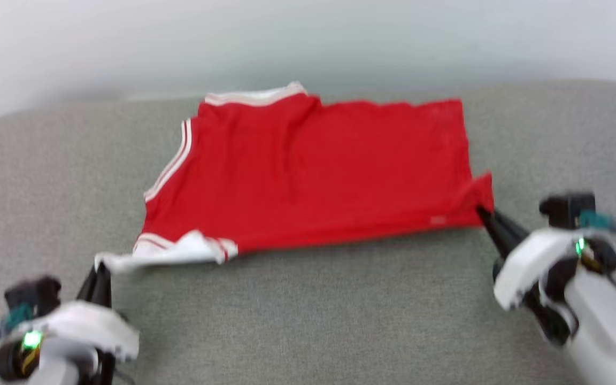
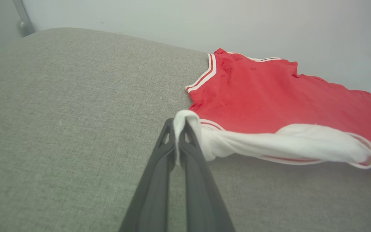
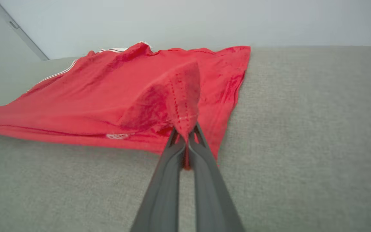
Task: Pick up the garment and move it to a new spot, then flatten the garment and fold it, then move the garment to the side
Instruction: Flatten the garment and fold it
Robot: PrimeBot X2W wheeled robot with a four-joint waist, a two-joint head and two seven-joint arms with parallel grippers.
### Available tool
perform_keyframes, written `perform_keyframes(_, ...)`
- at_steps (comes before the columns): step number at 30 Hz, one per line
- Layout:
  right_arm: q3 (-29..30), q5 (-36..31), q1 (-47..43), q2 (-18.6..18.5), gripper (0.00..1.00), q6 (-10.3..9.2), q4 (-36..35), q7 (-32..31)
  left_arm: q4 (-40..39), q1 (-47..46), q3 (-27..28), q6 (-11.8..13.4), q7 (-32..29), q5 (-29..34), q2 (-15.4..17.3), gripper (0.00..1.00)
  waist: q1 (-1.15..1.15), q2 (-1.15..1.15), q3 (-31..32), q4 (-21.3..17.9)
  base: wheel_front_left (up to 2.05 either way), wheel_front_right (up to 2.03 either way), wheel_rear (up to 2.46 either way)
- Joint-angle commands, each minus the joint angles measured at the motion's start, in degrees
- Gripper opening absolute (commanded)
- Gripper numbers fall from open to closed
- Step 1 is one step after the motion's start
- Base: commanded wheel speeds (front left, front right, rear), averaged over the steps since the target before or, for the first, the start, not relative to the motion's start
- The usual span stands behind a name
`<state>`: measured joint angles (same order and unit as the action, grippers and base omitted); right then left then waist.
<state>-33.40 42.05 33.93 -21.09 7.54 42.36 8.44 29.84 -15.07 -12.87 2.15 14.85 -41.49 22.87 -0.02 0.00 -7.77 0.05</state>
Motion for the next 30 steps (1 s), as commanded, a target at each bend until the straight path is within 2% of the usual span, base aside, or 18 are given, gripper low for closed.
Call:
perform_keyframes(1, 1.0, 0.2, -3.2, -1.4, 0.0, -0.11, -1.4, 0.7, -2.7, 3.5, 0.9, 1.7, -0.3, -0.5, 1.1, 0.0, 0.02, 0.0, 3.1, -0.3, 0.0, 0.0, 0.0)
perform_keyframes(5, 4.3, -0.2, -11.8, -2.8, 0.0, -0.12, -6.1, 0.3, -13.4, 14.2, 2.0, 6.5, -3.7, -1.7, 2.2, 0.0, 0.02, 0.0, 5.3, 0.3, 0.0, 0.0, 0.0)
perform_keyframes(10, 11.2, -1.9, -22.4, -3.4, 0.0, -0.12, -13.5, -1.8, -26.3, 25.1, 3.7, 12.4, -8.1, -3.5, 3.1, 0.0, 0.02, 0.0, 6.3, 1.2, 0.0, 0.0, 0.0)
perform_keyframes(12, 14.2, -3.3, -26.7, -2.8, 0.0, -0.13, -17.3, -3.4, -30.3, 28.5, 4.1, 14.3, -9.6, -4.3, 3.3, 0.0, 0.02, 0.0, 6.2, 1.2, 0.0, 0.0, 0.0)
perform_keyframes(13, 19.5, -5.8, -32.6, -1.4, 0.0, -0.13, -23.1, -6.7, -35.8, 32.3, 4.8, 16.5, -11.2, -4.5, 4.0, 0.0, 0.02, 0.0, 6.1, 1.2, 0.0, 0.0, 0.0)
perform_keyframes(16, 24.7, -9.0, -37.1, 0.6, 0.0, -0.13, -29.5, -10.9, -40.6, 33.7, 5.5, 18.2, -12.5, -4.0, 5.2, 0.0, 0.02, 0.0, 5.5, 1.2, 0.0, 0.0, 0.0)
perform_keyframes(19, 27.8, -12.0, -38.6, 3.3, 0.0, -0.11, -35.6, -15.0, -43.2, 32.1, 5.0, 18.5, -13.6, -3.6, 5.7, 0.0, 0.02, 0.0, 4.5, 0.7, 0.0, 0.0, 0.0)
perform_keyframes(23, 28.4, -14.4, -35.5, 5.8, 0.0, -0.09, -39.7, -19.1, -41.7, 26.0, 3.5, 16.8, -14.0, -4.0, 4.7, 0.0, 0.02, 0.0, 1.9, 0.3, 0.0, 0.0, 0.0)
perform_keyframes(30, 28.8, -15.7, -28.2, 6.8, 0.0, -0.08, -36.8, -21.4, -32.2, 13.2, 1.2, 12.4, -12.8, -4.1, 2.5, 0.0, 0.02, 0.0, -4.7, 0.0, 0.0, 0.0, 0.0)
